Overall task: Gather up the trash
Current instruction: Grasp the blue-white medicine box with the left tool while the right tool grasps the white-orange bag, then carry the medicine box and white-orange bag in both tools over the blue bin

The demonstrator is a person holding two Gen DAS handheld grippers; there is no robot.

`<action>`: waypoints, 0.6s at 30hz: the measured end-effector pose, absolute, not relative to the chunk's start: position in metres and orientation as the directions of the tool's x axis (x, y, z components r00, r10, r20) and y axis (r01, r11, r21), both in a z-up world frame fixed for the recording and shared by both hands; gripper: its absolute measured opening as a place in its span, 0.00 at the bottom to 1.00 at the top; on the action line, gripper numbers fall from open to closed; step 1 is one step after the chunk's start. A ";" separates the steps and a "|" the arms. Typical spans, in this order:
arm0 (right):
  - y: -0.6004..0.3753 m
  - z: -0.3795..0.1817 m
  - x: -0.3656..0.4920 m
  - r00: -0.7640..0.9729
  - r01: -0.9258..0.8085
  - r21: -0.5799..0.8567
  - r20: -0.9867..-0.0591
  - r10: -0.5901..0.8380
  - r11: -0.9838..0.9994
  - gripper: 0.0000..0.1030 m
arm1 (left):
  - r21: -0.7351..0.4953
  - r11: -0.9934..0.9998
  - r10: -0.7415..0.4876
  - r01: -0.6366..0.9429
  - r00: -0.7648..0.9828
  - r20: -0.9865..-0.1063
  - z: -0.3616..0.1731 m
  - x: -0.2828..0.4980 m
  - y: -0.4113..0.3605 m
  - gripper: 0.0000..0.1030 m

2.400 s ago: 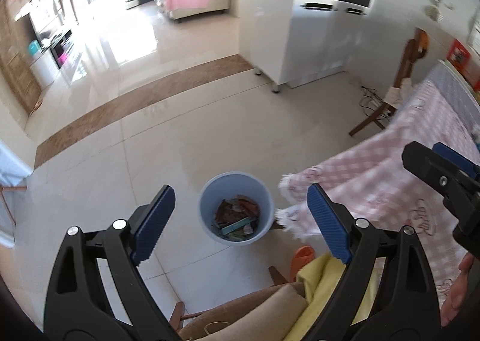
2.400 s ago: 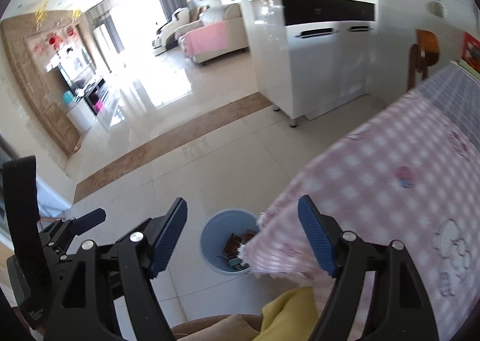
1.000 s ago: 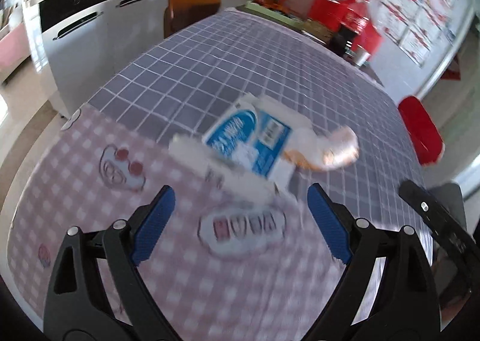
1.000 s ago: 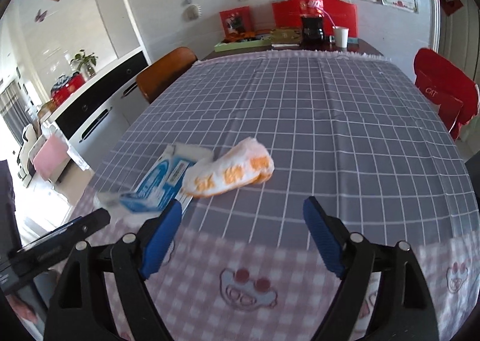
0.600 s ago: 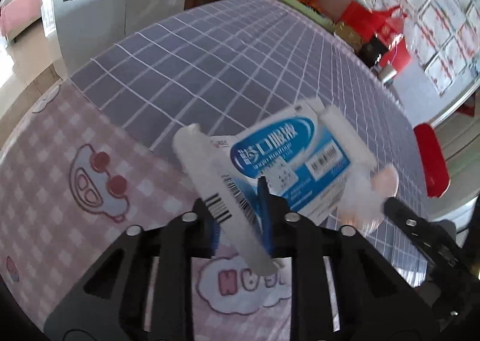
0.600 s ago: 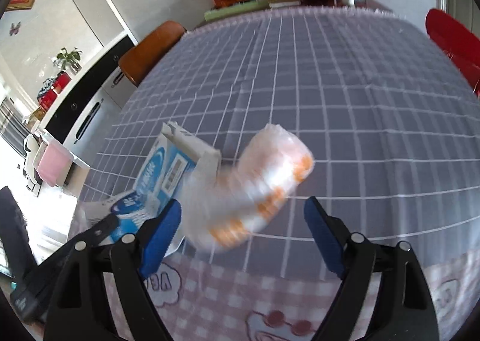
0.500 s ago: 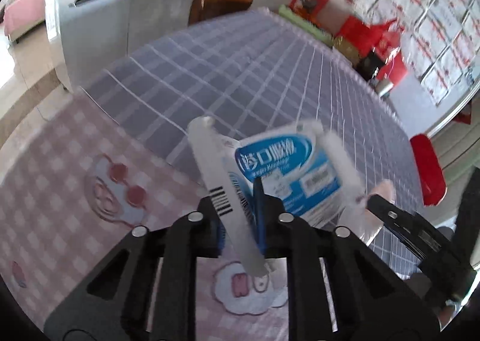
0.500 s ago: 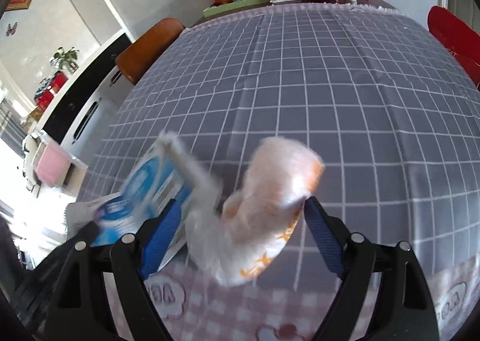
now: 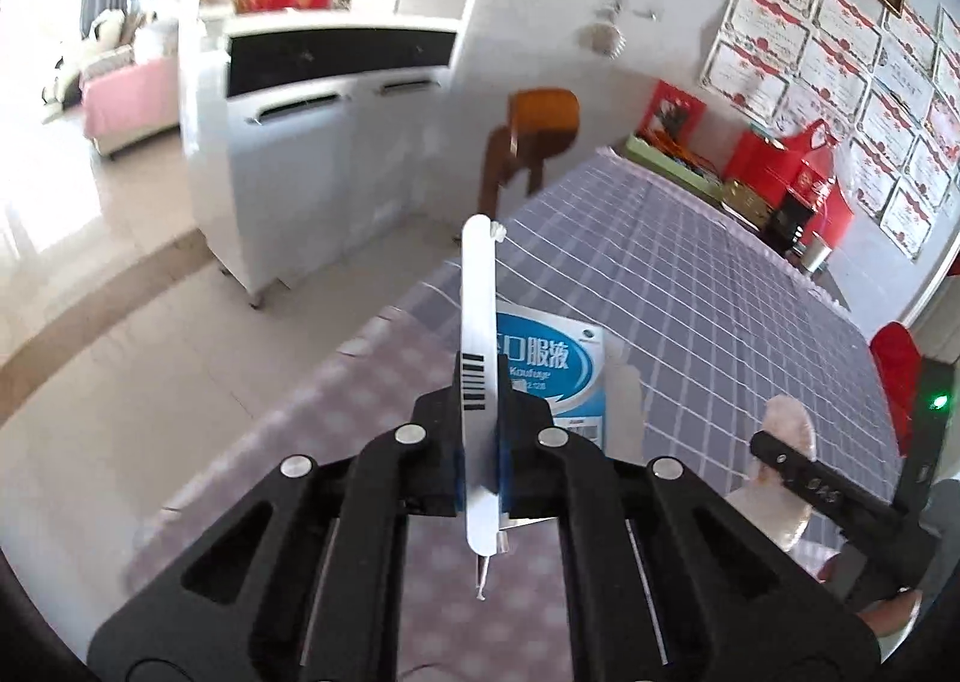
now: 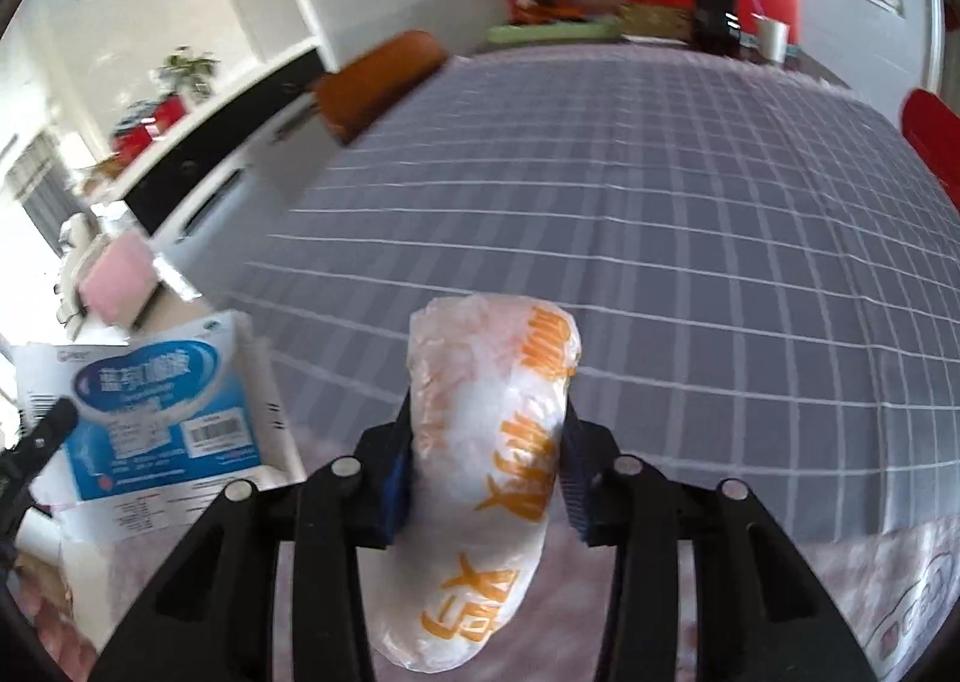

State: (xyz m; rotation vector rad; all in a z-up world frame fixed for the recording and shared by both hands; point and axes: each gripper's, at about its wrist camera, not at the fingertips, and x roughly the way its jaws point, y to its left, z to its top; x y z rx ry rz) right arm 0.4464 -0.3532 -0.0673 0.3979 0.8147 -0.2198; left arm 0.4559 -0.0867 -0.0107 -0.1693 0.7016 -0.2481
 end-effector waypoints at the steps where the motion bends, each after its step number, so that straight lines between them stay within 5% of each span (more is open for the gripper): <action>1: -0.346 -0.062 0.444 0.676 0.321 0.266 -0.736 -0.023 0.909 0.39 | -0.228 0.962 -0.261 0.149 0.745 -0.613 -0.007 0.452 -0.076 0.06; 18: -0.121 -0.035 0.438 0.652 -0.087 0.245 -0.719 0.241 0.966 0.40 | -0.107 0.986 0.045 -0.125 0.828 -0.559 0.009 0.352 0.117 0.06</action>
